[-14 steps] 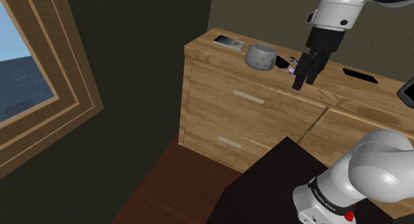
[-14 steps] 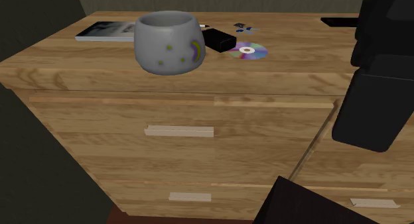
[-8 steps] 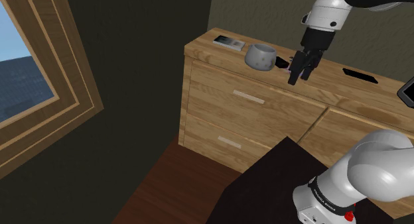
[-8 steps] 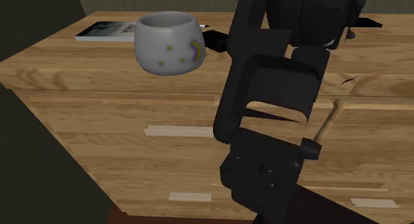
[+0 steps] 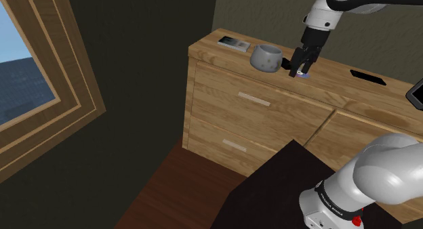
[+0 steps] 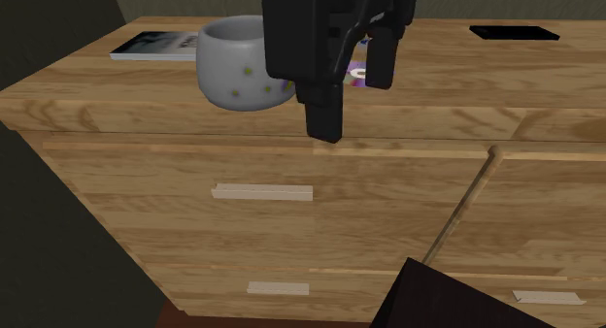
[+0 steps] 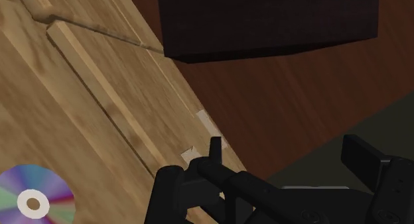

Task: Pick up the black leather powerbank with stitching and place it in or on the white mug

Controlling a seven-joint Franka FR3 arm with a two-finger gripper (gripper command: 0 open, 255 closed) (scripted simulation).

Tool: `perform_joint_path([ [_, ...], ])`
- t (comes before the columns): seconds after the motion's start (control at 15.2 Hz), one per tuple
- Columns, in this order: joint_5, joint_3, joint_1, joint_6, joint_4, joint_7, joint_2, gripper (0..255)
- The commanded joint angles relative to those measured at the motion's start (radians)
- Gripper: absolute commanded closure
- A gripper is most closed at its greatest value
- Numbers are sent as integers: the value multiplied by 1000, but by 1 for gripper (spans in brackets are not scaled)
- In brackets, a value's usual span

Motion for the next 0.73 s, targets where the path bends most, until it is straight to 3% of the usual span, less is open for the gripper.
perform_joint_path([
  [0.0,-11,-28,-9,39,28,-31,57,0],
  [0.66,3,-159,-51,155,257,-197,363,0],
])
